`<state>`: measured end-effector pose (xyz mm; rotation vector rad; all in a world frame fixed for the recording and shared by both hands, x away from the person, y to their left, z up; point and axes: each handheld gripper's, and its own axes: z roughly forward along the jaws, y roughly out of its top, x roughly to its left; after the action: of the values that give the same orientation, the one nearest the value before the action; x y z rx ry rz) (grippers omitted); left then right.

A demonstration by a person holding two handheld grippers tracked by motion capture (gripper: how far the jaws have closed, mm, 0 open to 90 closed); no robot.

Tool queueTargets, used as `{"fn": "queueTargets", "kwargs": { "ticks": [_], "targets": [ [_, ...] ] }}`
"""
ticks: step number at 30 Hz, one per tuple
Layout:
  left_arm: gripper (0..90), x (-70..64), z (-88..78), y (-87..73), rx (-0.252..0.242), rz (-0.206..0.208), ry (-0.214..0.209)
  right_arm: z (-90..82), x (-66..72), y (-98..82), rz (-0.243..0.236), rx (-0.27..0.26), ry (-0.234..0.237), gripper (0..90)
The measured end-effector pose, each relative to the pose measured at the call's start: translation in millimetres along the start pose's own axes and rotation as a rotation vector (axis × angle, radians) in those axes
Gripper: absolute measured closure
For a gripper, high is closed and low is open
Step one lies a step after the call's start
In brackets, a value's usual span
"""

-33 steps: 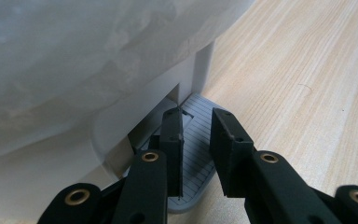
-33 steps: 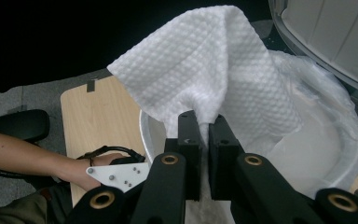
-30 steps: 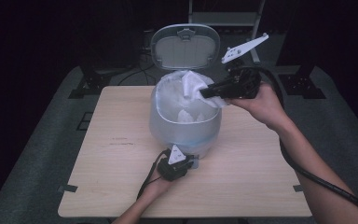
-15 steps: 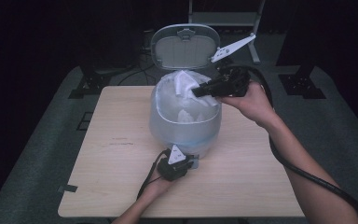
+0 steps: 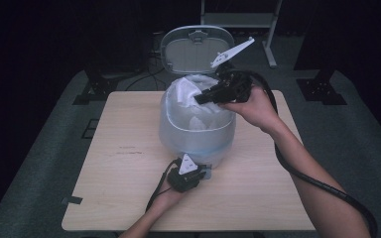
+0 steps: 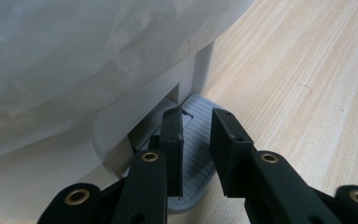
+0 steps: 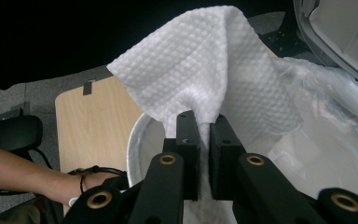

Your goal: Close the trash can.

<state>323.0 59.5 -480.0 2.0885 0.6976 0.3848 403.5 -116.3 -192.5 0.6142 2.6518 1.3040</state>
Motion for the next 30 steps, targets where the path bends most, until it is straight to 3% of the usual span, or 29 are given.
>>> {"fn": "queueTargets", "kwargs": {
  "ticks": [7,15,30],
  "targets": [
    [74.5,0.0,-0.1,0.0,0.001,0.001,0.0,11.8,-3.6,2.6,0.0,0.015,0.0,82.6],
    [74.2,0.9,-0.1,-0.1,-0.001,-0.004,-0.009,20.3,-11.7,0.3,0.036,0.028,-0.022,73.9],
    [73.5,1.4,-0.2,0.0,0.0,-0.005,-0.013,-3.2,-15.5,-15.5,0.065,-0.004,-0.039,68.7]
  ]
}}
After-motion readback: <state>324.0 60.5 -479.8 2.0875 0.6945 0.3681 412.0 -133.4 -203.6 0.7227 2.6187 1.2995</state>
